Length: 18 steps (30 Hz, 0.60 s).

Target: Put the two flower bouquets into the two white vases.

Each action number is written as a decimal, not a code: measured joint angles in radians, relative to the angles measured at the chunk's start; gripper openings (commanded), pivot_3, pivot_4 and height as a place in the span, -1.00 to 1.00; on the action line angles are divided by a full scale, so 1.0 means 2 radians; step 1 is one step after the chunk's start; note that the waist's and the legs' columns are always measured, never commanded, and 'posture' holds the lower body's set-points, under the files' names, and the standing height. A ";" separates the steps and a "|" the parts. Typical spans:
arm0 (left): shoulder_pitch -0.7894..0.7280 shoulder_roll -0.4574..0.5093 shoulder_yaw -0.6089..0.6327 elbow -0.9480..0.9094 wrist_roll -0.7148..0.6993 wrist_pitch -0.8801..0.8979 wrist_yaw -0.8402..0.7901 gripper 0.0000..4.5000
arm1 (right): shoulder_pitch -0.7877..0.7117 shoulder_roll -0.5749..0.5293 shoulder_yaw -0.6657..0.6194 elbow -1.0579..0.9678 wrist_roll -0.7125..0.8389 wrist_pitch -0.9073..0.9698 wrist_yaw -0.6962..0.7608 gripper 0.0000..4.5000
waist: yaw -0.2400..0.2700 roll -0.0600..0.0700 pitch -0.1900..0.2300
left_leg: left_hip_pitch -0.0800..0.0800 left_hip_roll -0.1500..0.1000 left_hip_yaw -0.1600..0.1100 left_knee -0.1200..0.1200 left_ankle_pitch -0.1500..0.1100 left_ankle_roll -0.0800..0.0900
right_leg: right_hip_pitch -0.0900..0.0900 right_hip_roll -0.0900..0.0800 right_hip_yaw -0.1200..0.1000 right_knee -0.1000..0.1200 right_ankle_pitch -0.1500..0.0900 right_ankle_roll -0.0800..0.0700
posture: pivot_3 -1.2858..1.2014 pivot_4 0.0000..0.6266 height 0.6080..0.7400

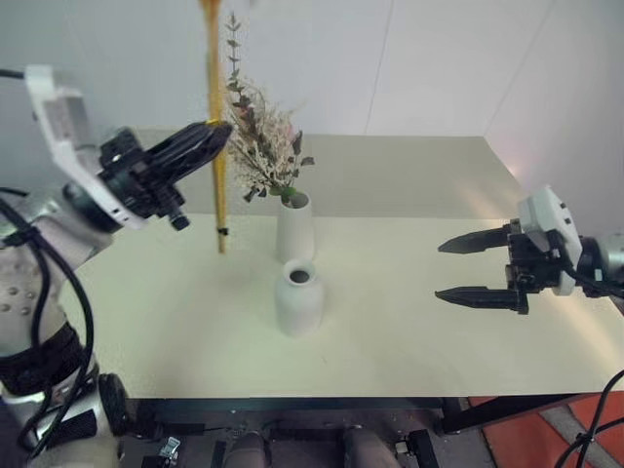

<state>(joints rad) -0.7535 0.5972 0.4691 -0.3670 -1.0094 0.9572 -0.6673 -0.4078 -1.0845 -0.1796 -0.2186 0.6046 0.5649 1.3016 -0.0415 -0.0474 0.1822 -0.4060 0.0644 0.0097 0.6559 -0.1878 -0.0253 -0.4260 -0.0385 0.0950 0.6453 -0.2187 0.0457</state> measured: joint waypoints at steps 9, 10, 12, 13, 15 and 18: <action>-0.045 -0.053 -0.097 0.083 0.018 -0.066 -0.047 -0.98 | 0.049 0.000 -0.044 -0.047 0.009 0.008 -0.029 1.00 | -0.001 0.000 0.000 | 0.000 0.000 0.000 0.000 0.000 0.000 | 0.000 0.000 0.000 0.000 0.000 0.000 | 0.03 -0.52 1.00; -0.045 -0.058 -0.102 0.087 0.019 -0.069 -0.050 -0.98 | 0.053 0.000 -0.048 -0.051 0.013 0.010 -0.032 1.00 | -0.002 0.000 0.000 | 0.000 0.000 0.000 0.000 0.000 0.000 | 0.000 0.000 0.000 0.000 0.000 0.000 | 0.03 -0.52 1.00; -0.045 -0.067 -0.114 0.095 0.023 -0.076 -0.055 -0.98 | 0.061 0.000 -0.057 -0.058 0.019 0.015 -0.037 1.00 | -0.001 0.000 0.000 | 0.000 0.000 0.000 0.000 0.000 0.000 | 0.000 0.000 0.000 0.000 0.000 0.000 | 0.03 -0.52 1.00; -0.045 -0.071 -0.123 0.096 0.028 -0.078 -0.059 -0.98 | 0.064 0.000 -0.059 -0.062 0.020 0.016 -0.040 1.00 | -0.001 0.000 0.000 | 0.000 0.000 0.000 0.000 0.000 0.000 | 0.000 0.000 0.000 0.000 0.000 0.000 | 0.03 -0.52 1.00; -0.044 -0.077 -0.138 0.096 0.037 -0.090 -0.068 -0.98 | 0.071 0.000 -0.061 -0.068 0.023 0.019 -0.043 1.00 | -0.001 0.000 0.000 | 0.000 0.000 0.000 0.000 0.000 0.000 | 0.000 0.000 0.000 0.000 0.000 0.000 | 0.03 -0.52 1.00; -0.033 -0.083 -0.154 0.096 0.049 -0.097 -0.076 -0.98 | 0.075 0.000 -0.070 -0.074 0.029 0.028 -0.053 1.00 | -0.002 0.000 0.000 | 0.000 0.000 0.000 0.000 0.000 0.000 | 0.000 0.000 0.000 0.000 0.000 0.000 | 0.03 -0.52 1.00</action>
<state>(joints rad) -0.8200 0.4314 0.1609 -0.1750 -0.9106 0.7624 -0.8190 -0.2575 -1.0853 -0.3188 -0.3670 0.6633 0.6210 1.1954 -0.0450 -0.0474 0.1822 -0.4063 0.0640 0.0092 0.6559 -0.1878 -0.0252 -0.4258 -0.0384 0.0955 0.6447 -0.2188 0.0458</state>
